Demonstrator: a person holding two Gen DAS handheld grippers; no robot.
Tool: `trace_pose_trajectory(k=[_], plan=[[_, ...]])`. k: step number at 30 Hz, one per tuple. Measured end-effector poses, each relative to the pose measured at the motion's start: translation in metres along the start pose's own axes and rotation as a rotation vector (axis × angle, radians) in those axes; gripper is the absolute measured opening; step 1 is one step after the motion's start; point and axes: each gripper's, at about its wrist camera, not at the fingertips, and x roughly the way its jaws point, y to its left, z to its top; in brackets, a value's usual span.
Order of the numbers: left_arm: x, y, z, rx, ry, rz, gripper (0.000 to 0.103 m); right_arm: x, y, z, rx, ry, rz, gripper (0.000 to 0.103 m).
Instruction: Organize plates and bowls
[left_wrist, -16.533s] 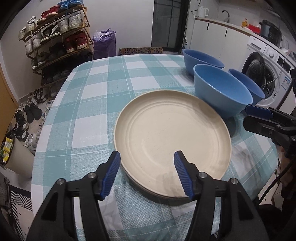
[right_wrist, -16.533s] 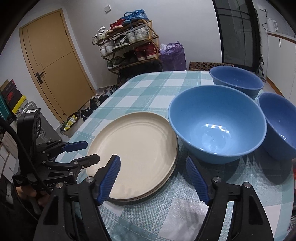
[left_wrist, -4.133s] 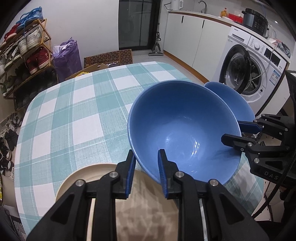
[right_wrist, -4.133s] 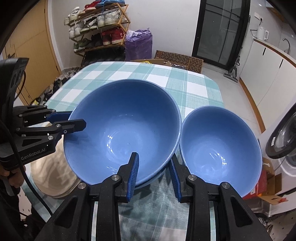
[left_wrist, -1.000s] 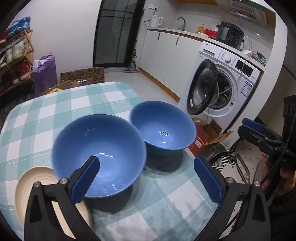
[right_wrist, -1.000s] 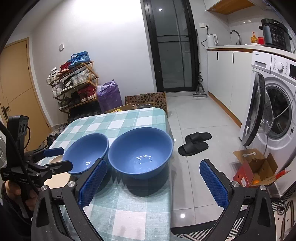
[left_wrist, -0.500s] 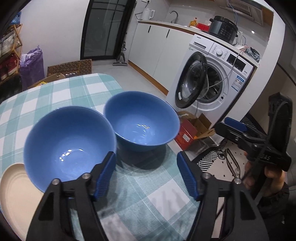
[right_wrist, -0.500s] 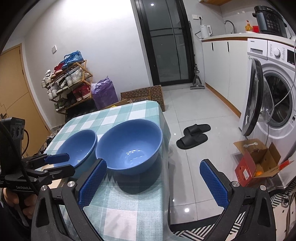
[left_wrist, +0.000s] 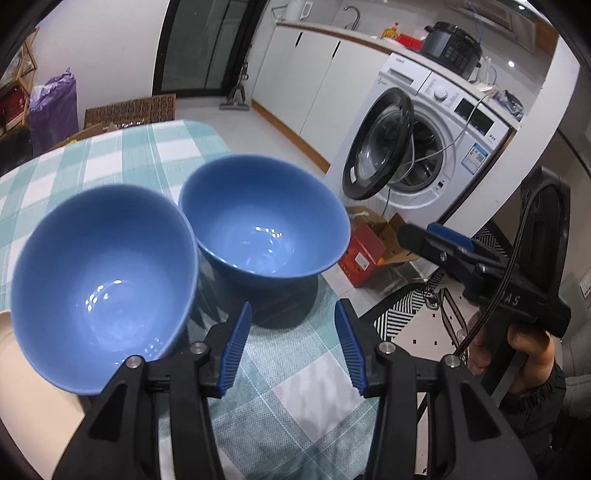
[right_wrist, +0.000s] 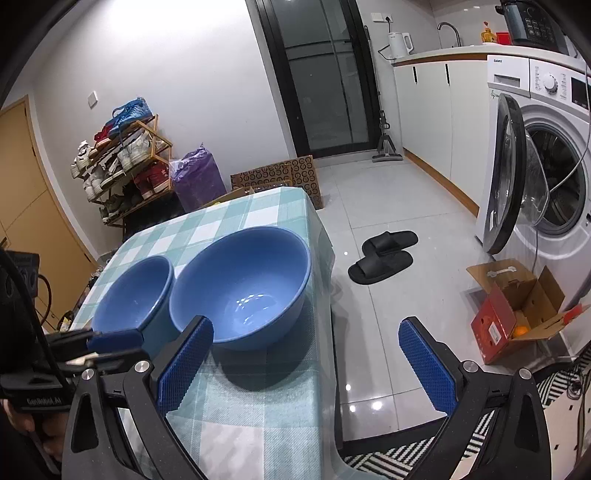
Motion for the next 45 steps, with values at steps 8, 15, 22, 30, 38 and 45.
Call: trace_pose_trajectory(k=[8,15,22,30,38,45], plan=[[0.009,0.0,0.003,-0.043,-0.007,0.017,0.046,0.032,-0.005,0.01,0.017,0.04,-0.003,0.098],[0.016,0.011,0.01,-0.109,-0.01,0.021,0.046,0.061,-0.008,0.022,0.022,0.074,-0.006,0.08],[0.021,0.017,0.014,-0.148,-0.02,0.02,0.046,0.089,-0.011,0.037,0.031,0.098,0.011,0.066],[0.026,0.022,0.019,-0.163,-0.026,0.024,0.046,0.113,-0.005,0.048,0.015,0.115,0.041,0.05],[0.028,0.022,0.021,-0.158,-0.026,0.014,0.046,0.124,0.001,0.053,0.019,0.113,0.079,0.034],[0.029,0.022,0.022,-0.152,-0.022,0.014,0.046,0.128,0.001,0.052,0.002,0.113,0.051,0.018]])
